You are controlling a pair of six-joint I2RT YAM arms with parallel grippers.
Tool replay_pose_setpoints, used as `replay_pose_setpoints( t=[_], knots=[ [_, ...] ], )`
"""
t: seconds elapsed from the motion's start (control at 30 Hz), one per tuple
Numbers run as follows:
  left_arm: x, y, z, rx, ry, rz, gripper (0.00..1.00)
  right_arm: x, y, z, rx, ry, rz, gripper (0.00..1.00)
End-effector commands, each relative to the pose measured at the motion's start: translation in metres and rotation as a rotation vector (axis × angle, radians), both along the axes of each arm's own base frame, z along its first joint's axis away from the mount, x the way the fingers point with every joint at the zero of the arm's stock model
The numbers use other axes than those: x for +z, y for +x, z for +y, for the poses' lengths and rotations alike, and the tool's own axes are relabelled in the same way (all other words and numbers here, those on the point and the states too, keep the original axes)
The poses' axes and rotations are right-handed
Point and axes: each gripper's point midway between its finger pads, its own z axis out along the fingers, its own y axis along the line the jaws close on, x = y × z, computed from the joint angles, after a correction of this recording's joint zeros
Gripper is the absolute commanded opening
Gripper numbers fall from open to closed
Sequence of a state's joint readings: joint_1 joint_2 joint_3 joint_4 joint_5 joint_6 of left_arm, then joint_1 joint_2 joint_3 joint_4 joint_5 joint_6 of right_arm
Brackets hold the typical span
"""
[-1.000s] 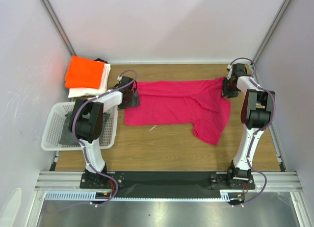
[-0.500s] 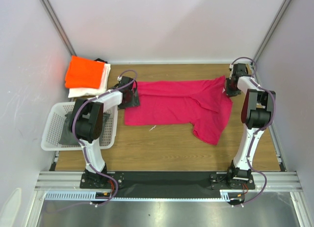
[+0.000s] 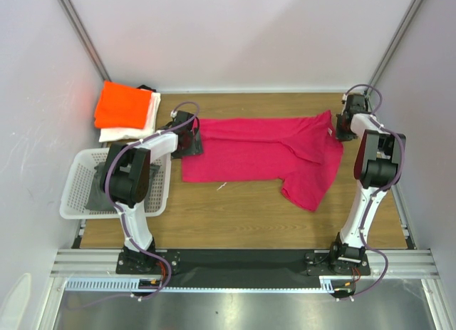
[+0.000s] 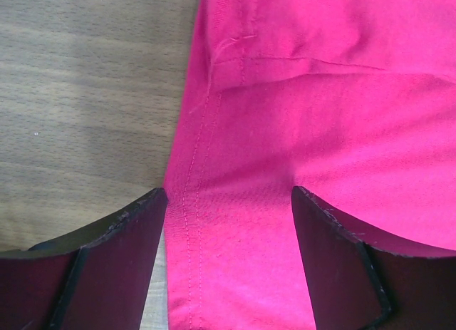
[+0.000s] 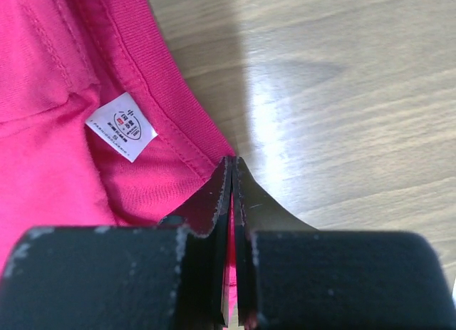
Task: Fold and stack the t-shirts
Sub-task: Fold the tshirt
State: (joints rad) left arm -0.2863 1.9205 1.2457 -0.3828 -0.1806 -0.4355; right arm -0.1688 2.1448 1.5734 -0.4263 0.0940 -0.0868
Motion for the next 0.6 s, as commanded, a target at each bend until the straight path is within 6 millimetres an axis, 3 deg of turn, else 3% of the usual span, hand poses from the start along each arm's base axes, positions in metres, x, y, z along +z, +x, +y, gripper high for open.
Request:
replay_pose_setpoints(
  t=[0.0,0.2,0.3,0.37,0.4,0.43,0.53,0.57],
  knots=[
    [-0.012,-0.003,0.0,-0.002,0.015,0.033,0.77,-0.024,-0.038,-0.019,-0.048,-0.034,0.132,0.0],
    [-0.012,-0.003,-0.001,-0.013,0.014,0.032,0.77,-0.015,-0.032,-0.007,-0.026,0.002,0.107,0.0],
    [-0.008,-0.001,-0.008,-0.054,-0.012,0.023,0.78,0.0,-0.025,0.002,-0.021,0.056,0.072,0.11],
    [0.005,0.004,-0.013,-0.079,-0.027,-0.013,0.78,0.026,-0.013,0.009,-0.026,0.102,0.017,0.19],
    [0.011,0.006,-0.017,-0.106,-0.035,-0.026,0.78,0.035,-0.015,0.012,-0.035,0.116,0.023,0.27],
    [0.027,0.014,-0.022,-0.123,-0.049,-0.064,0.78,0.057,-0.007,0.012,-0.038,0.114,-0.022,0.32],
    [0.053,0.022,-0.035,-0.192,-0.077,-0.108,0.79,0.084,-0.009,0.026,-0.086,0.198,-0.065,0.45],
    [0.072,0.032,-0.041,-0.214,-0.085,-0.152,0.79,0.098,-0.014,0.028,-0.102,0.209,-0.089,0.49]
  ],
)
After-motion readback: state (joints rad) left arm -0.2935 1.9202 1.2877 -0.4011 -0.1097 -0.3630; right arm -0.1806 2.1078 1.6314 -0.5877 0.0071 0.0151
